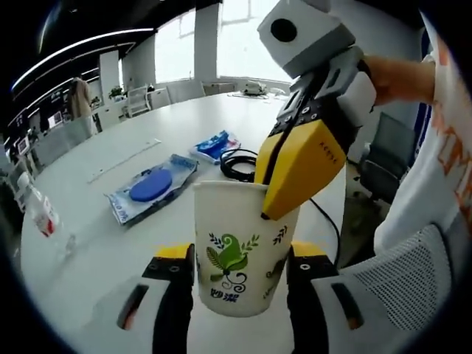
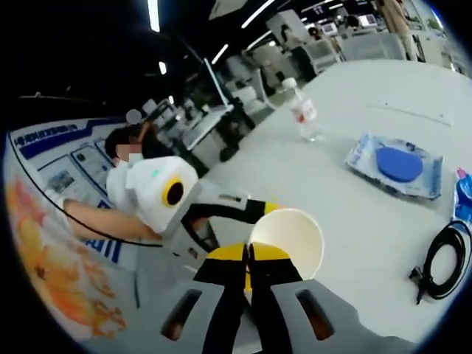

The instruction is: Arrange the tabletop items into an orderly group along one side of the table until the central work area is clear of visible clutter.

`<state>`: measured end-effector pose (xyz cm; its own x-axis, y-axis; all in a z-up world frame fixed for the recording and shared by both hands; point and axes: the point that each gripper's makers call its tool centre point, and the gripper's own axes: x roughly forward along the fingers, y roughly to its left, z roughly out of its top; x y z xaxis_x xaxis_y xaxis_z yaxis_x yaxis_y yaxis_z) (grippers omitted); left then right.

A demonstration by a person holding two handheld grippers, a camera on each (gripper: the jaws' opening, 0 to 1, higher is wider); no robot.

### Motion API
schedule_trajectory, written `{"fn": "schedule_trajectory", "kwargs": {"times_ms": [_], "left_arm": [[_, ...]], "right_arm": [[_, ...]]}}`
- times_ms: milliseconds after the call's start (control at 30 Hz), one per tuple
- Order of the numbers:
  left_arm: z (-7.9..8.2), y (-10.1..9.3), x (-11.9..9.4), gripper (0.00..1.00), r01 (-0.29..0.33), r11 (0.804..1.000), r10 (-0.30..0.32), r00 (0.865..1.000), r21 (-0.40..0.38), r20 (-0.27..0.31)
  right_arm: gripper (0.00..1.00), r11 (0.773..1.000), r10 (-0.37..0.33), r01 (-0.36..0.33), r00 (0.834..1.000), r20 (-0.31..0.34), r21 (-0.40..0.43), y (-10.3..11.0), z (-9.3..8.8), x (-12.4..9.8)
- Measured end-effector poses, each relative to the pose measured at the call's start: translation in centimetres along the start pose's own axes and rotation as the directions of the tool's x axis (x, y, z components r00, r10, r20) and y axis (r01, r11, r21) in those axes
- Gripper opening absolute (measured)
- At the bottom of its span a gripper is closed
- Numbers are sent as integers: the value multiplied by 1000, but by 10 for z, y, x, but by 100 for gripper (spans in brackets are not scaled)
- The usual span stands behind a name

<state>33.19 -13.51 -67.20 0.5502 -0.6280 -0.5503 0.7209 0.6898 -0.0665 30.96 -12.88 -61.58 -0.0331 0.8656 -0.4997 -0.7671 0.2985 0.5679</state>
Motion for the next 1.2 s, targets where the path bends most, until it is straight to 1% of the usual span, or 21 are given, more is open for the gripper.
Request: {"fn": "schedule_trajectory", "kwargs": {"times_ms": [100, 167, 267, 300, 333, 367, 433, 600, 667, 767, 867, 1033, 1200], "left_arm": [[1, 9, -5, 72, -31, 999, 32, 999, -34, 30], [2, 10, -8, 78, -38, 999, 39, 999, -38, 32], [4, 12, -11, 89, -52, 998, 54, 997, -44, 47], [9, 16, -12, 97, -77, 996, 80, 994, -40, 79], [13, 19, -13, 99, -99, 995, 102, 989, -30, 109], [11, 18, -15, 100, -96, 995, 99, 990, -32, 103], [10, 17, -14, 100, -83, 994, 89, 992, -68, 94], [6, 15, -14, 100, -81, 995, 85, 993, -52, 80], [4, 15, -14, 98, -81, 995, 85, 994, -54, 76], [-3, 16, -17, 95, -87, 994, 91, 994, -72, 56], [-9, 19, -23, 93, -97, 991, 102, 993, -90, 52], [-17, 21, -32, 92, -108, 986, 116, 992, -124, 57], [-25, 25, -40, 90, -124, 982, 133, 989, -144, 57]], "right_arm": [[0, 1000, -1, 1, 1000, -6, 0, -1, -1, 1], [0, 1000, 0, 0, 1000, -5, 2, 0, -1, 1], [0, 1000, 0, 0, 1000, -4, 1, 1, -1, 2], [0, 1000, -2, 2, 1000, -5, -3, 1, 0, 2], [0, 1000, -2, 2, 1000, -4, -4, 1, 0, 3], [0, 1000, -2, 2, 1000, -4, -5, 1, 0, 3], [0, 1000, -1, 1, 1000, -4, -5, 1, 1, 3], [0, 1000, -7, 7, 1000, -8, -8, 0, 0, 4], [0, 1000, -8, 8, 1000, -10, -8, 0, 1, 4], [0, 1000, -16, 16, 1000, -16, -15, -2, 3, 6], [0, 999, -25, 25, 999, -24, -38, -4, 6, 9], [0, 993, -46, 40, 998, -54, -112, -8, 17, 18], [0, 988, -49, 38, 996, -68, -150, -10, 26, 25]]}}
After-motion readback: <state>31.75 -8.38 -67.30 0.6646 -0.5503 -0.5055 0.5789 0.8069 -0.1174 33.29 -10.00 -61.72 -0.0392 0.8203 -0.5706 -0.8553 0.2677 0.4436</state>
